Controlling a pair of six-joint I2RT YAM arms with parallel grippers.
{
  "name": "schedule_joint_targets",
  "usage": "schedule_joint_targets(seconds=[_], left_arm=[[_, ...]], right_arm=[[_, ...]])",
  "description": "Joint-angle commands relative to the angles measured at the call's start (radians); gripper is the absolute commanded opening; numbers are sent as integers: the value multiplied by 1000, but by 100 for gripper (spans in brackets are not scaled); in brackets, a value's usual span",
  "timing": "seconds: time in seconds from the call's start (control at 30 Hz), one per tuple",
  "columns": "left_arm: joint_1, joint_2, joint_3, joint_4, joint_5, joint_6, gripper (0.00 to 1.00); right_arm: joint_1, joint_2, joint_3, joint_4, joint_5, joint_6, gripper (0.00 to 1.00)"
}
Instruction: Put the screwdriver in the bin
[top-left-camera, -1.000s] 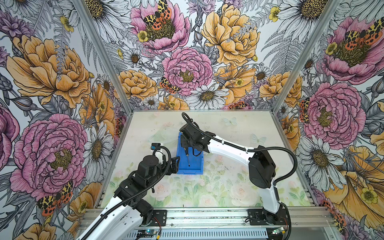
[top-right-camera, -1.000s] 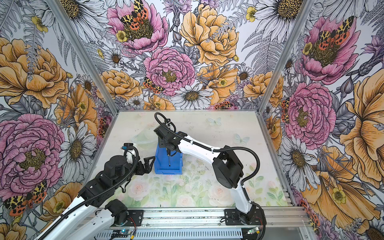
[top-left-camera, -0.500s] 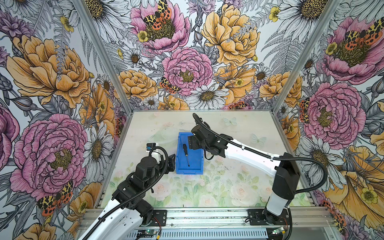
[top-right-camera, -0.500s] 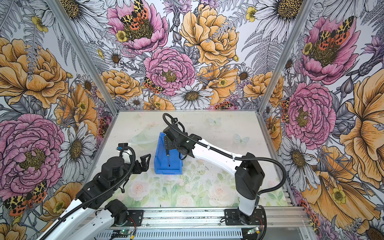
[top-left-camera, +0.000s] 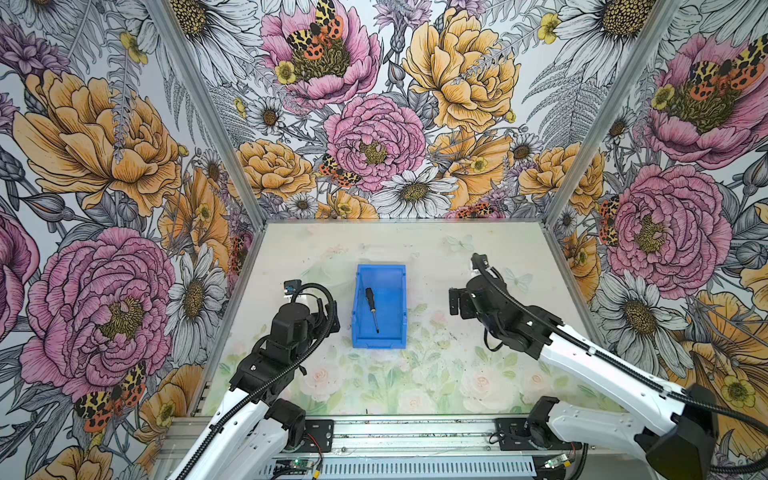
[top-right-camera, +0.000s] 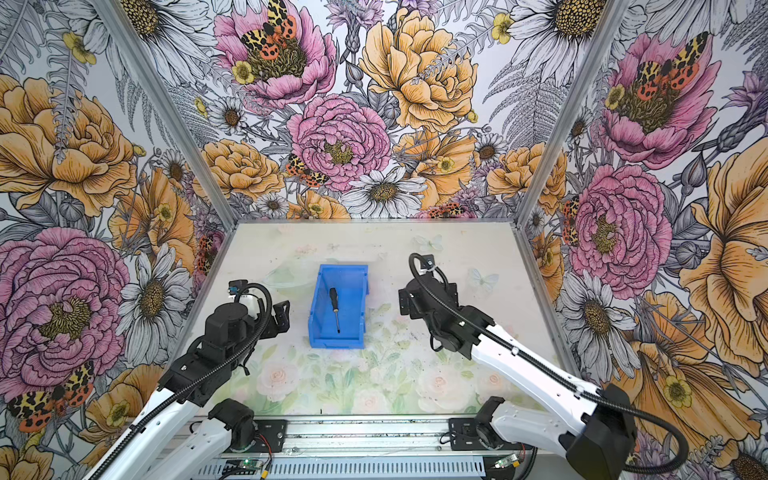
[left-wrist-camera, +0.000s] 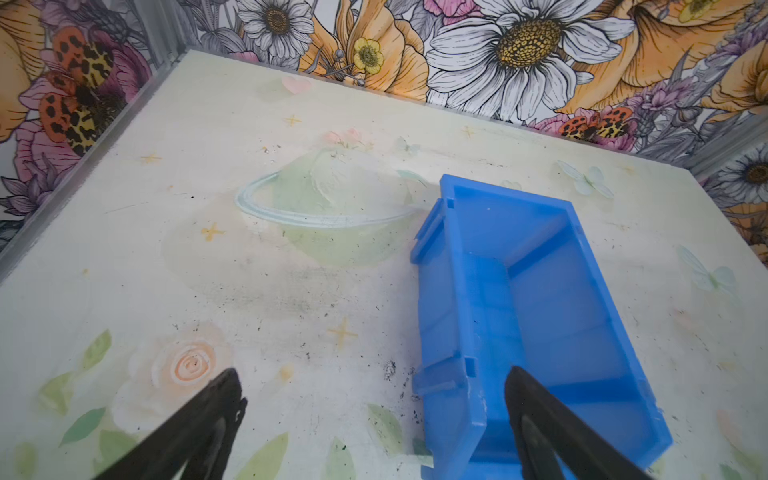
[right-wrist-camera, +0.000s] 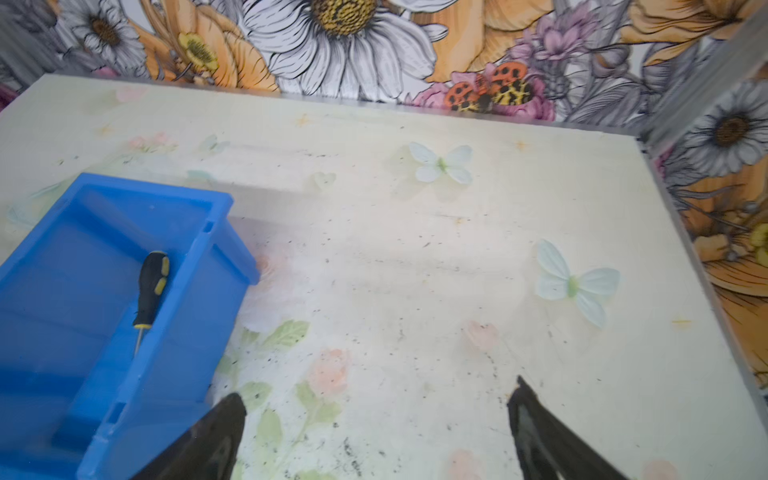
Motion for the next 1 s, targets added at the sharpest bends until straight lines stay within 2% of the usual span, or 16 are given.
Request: schedule_joint_targets(seconds=[0.0, 0.2, 0.33, 0.4, 0.43, 0.53, 0.7, 0.83, 0.9, 0.97], left_arm=[[58, 2, 2, 26, 3, 11, 99], [131, 5, -1, 50, 4, -3, 99], [152, 38, -33, 140, 52, 127, 99], [156, 58, -37, 164, -2, 173, 99], [160, 71, -41, 170, -47, 186, 99], [195, 86, -79, 213, -88, 230, 99], [230, 22, -227, 452, -20, 338, 99], [269, 33, -324, 607, 7, 327, 99], [273, 69, -345, 671, -16, 327, 99], [282, 116, -360, 730, -31, 319, 99]], right_arm=[[-76, -135, -71, 29, 50, -39, 99], [-160, -269, -217, 87, 68, -117, 100], [-209, -320, -347, 164, 72, -166, 100], [-240, -348, -410, 194, 115, -115, 99], [-258, -367, -441, 228, 98, -119, 99], [-284, -418, -507, 356, 48, -223, 99], [-336, -390, -598, 570, 11, -365, 100], [-428, -320, -652, 667, -46, -364, 99], [-485, -290, -674, 707, -49, -342, 99], [-542, -257, -674, 750, -104, -343, 99]])
